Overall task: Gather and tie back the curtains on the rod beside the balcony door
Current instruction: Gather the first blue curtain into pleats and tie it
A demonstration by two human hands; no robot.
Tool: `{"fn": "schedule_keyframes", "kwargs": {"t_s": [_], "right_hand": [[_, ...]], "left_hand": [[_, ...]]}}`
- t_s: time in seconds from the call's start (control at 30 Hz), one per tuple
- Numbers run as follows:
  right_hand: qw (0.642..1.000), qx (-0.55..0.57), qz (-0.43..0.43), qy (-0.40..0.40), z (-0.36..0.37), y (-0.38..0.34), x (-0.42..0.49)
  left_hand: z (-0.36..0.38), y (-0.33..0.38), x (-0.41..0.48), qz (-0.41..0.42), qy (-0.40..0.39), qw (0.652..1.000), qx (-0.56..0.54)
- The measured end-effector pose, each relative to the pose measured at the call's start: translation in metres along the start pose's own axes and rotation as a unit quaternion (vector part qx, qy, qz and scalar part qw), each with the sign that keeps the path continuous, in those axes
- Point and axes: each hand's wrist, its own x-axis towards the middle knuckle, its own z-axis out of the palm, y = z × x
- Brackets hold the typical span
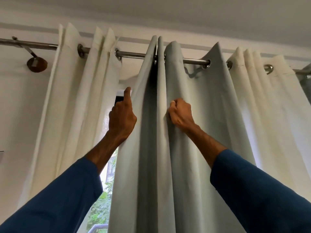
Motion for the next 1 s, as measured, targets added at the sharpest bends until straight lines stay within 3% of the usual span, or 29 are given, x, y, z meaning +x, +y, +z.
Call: {"fn": "schedule_keyframes", "kwargs": {"t_s": [0.07,0.17,0.33,0.47,0.6,0.73,0.8,0.87,0.93,0.97,1.0], "right_hand": [[0.999,0.014,0.027,-0.009,0.000,-0.016,0.007],[0.996,-0.079,0.019,-0.038,0.005,-0.026,0.007],[0.996,-0.048,0.030,0.071,0.019,-0.012,-0.007],[0.994,-0.023,-0.103,0.016,0.066,-0.047,-0.027],[0.988,-0.019,-0.152,-0.032,0.080,-0.071,-0.032],[0.969,-0.042,-0.206,-0.131,0.053,-0.058,-0.064],[0.973,-0.001,-0.187,-0.135,0.030,-0.038,-0.073],[0.987,0.021,-0.160,-0.016,0.006,-0.015,-0.071],[0.969,-0.092,-0.148,0.176,-0.009,0.004,-0.053],[0.958,-0.146,-0.124,0.215,-0.013,0.009,-0.041],[0.962,-0.169,-0.086,0.196,-0.013,0.010,-0.029]], "left_hand": [[-0.007,-0.009,0.005,-0.022,-0.011,1.000,0.014],[-0.015,-0.021,0.011,-0.069,-0.017,0.997,0.012],[-0.018,-0.020,0.020,-0.053,-0.050,0.994,-0.085],[-0.019,0.003,0.022,-0.061,-0.108,0.979,-0.159],[-0.025,0.013,0.031,-0.156,-0.092,0.962,-0.204],[-0.025,0.025,0.032,-0.134,-0.131,0.970,-0.156],[-0.021,0.035,0.028,-0.110,-0.140,0.977,-0.118],[-0.014,0.045,0.024,-0.084,-0.145,0.981,-0.100],[-0.005,0.055,0.014,-0.044,-0.138,0.985,-0.096],[0.001,0.059,0.010,-0.024,-0.131,0.987,-0.094],[0.006,0.061,0.007,-0.010,-0.125,0.988,-0.093]]}}
